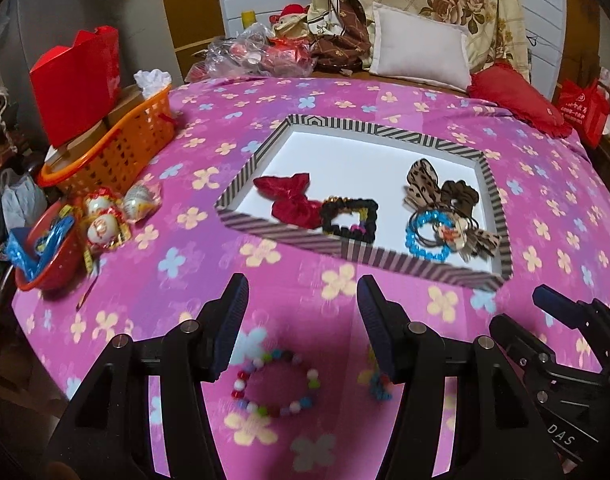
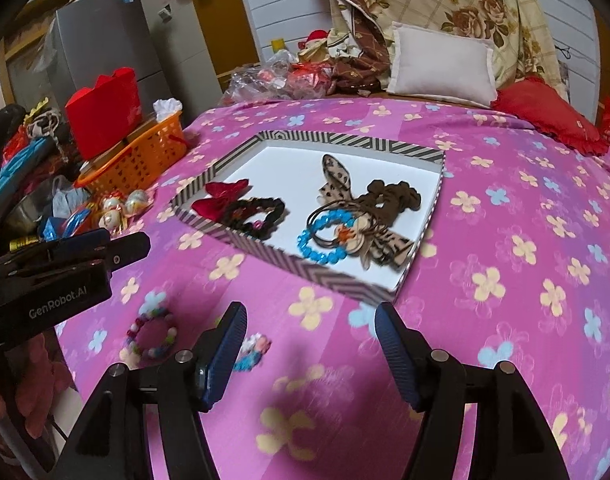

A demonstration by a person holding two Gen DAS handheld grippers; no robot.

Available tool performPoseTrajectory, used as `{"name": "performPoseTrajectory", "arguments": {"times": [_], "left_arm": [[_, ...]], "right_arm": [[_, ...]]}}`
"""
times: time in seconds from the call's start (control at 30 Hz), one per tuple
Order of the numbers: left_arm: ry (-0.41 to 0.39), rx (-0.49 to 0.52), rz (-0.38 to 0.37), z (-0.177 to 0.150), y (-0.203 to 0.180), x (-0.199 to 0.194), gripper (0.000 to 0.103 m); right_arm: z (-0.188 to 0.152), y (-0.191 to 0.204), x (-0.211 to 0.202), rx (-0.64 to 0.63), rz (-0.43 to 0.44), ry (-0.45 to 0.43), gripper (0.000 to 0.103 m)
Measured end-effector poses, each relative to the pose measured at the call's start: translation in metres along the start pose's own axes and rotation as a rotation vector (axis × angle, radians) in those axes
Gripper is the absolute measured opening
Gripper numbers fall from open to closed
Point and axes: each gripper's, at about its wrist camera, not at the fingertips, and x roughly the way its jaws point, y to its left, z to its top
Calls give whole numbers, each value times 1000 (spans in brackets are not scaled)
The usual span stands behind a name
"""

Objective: Organize jewelry
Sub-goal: 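Open both tools to release the scrunchie and hair tie in the tray, then withdraw both tools and move toward the bead bracelet and flower-bead bracelet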

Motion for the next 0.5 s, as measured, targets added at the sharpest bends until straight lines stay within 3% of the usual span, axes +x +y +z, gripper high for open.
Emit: {"name": "performPoseTrajectory", "arguments": {"times": [0.33, 0.5], "left_arm": [[4, -19, 24, -29, 14, -15, 56], [1, -27, 37, -41, 22, -22, 56]], "right_arm": [[-18, 14, -15, -8, 5, 2, 65], [-26, 20, -20, -13, 5, 2, 71]]}}
